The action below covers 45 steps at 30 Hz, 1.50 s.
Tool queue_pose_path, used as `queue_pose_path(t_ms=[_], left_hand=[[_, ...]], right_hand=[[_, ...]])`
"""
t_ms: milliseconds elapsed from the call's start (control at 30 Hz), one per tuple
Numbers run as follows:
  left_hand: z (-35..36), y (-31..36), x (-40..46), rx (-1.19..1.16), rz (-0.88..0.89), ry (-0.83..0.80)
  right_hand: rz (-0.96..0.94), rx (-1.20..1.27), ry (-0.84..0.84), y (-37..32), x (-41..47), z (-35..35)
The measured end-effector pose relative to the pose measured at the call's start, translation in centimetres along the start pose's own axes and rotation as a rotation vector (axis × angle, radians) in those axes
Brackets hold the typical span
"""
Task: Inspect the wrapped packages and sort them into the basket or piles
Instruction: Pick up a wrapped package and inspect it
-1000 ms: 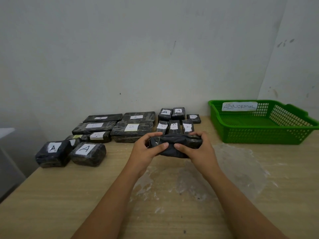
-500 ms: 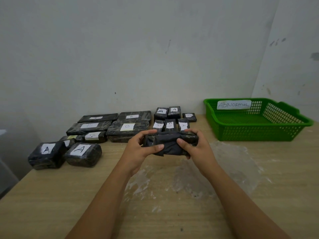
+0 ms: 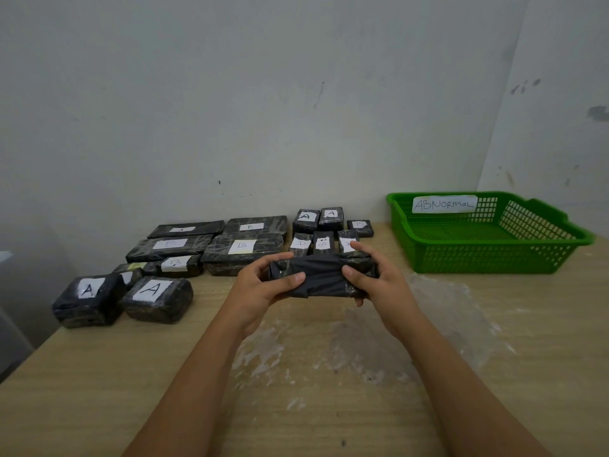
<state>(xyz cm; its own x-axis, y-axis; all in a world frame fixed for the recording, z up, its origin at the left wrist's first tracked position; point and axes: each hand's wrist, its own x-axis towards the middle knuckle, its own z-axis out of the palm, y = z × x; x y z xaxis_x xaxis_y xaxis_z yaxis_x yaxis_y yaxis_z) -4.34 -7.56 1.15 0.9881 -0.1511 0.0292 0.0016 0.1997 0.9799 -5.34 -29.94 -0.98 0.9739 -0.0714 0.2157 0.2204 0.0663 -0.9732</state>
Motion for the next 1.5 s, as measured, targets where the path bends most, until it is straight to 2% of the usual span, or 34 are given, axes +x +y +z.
queue_pose_path(t_ms=[133, 233, 367, 500, 700, 867, 1000, 1133, 1267, 1500], left_hand=[[-1.0, 0.2, 0.2, 0.023, -0.017, -0.067], [-1.3, 0.1, 0.3, 0.061, -0.014, -0.101], [-1.2, -0.4, 0.5, 0.105, 0.004, -0.049], [-0.5, -0.8, 0.4, 0.183, 0.034, -0.043], [0.5, -1.6, 0.2, 0.385, 0.06, 0.024], [0.9, -2.0, 0.1, 0.448, 0.122, 0.101], [0.3, -2.7, 0.8, 0.473, 0.094, 0.148], [-0.2, -3.0, 1.4, 0.432, 0.058, 0.174], [-0.6, -2.7, 1.5, 0.354, 0.032, 0.125], [-1.5, -0.9, 0.7, 0.38, 0.122, -0.068]], right_hand=[[0.023, -0.03, -0.07, -0.2, 0.0, -0.4], [-0.01, -0.083, -0.021, -0.3, 0.0, -0.4], [-0.017, -0.123, 0.014, -0.2, -0.1, -0.2], [0.02, -0.312, 0.086, 0.3, -0.2, 0.1], [-0.024, -0.336, 0.157, 0.8, -0.1, 0.7], [-0.024, -0.329, 0.135, 1.0, -0.2, 1.1], [-0.024, -0.378, 0.069, 1.0, -0.3, 1.1], [-0.018, -0.326, -0.018, 0.9, -0.4, 0.8], [-0.054, -0.262, -0.049, 0.7, -0.2, 0.2], [0.056, 0.045, 0.114, 0.3, 0.6, -0.3]])
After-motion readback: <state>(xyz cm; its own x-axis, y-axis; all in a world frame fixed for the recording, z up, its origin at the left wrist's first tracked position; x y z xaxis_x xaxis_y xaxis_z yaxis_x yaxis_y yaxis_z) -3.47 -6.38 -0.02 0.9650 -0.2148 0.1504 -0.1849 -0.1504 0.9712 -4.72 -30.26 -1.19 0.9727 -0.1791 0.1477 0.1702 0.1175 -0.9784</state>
